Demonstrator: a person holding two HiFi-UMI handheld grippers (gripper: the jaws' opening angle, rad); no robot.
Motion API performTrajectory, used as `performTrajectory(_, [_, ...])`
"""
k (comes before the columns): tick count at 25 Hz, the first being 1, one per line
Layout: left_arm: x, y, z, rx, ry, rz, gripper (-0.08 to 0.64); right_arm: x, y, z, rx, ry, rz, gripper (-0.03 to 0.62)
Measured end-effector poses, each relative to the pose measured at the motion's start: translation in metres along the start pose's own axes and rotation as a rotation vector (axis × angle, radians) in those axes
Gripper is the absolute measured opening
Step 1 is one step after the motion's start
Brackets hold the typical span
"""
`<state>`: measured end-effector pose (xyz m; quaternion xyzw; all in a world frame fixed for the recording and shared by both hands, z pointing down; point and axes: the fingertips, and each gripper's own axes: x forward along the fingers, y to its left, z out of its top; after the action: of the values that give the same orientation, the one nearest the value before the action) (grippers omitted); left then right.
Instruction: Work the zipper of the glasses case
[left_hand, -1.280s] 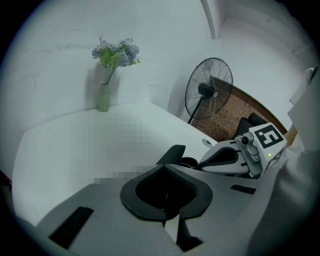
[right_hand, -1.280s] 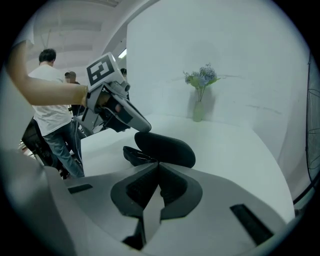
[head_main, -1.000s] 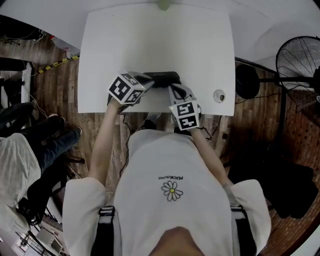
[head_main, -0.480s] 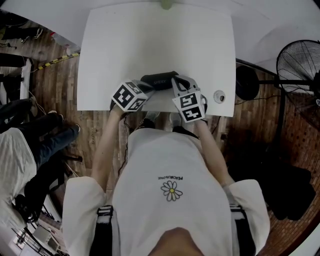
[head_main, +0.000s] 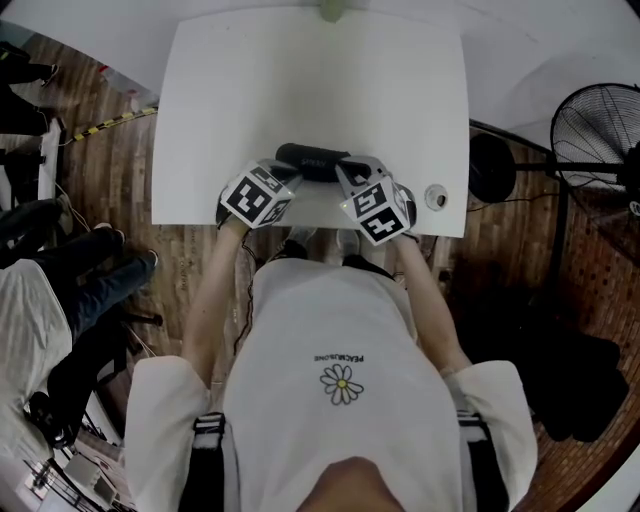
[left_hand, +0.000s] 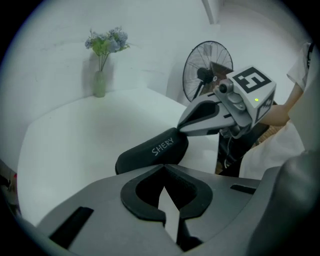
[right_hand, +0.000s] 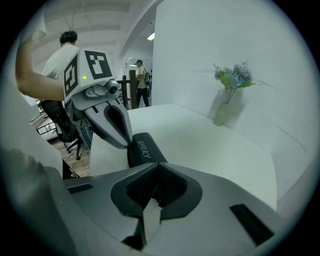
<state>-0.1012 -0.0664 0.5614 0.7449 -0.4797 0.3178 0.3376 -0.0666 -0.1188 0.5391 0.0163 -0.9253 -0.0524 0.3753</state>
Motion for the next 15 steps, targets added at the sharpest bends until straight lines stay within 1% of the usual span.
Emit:
performTrajectory(3, [-0.005, 0.023, 0.005, -0.018, -0.016, 0.094, 0.014, 0.002, 0.017, 0.005, -0.008, 0.012, 0.051, 0.008])
performTrajectory(5, [-0.006, 0.037, 0.009, -0.018, -0.016, 0.134, 0.015, 0.007, 0.029, 0.009, -0.012, 0.008, 0.079, 0.008])
performTrajectory(10, [-0.007, 0.061, 0.017, -0.014, -0.032, 0.177, 0.015, 0.019, 0.052, 0.026, -0.034, -0.001, 0.113, 0.008])
performTrajectory(15, [-0.006, 0.074, 0.020, -0.014, -0.041, 0.197, 0.015, 0.031, 0.060, 0.035, -0.039, 0.001, 0.111, 0.008])
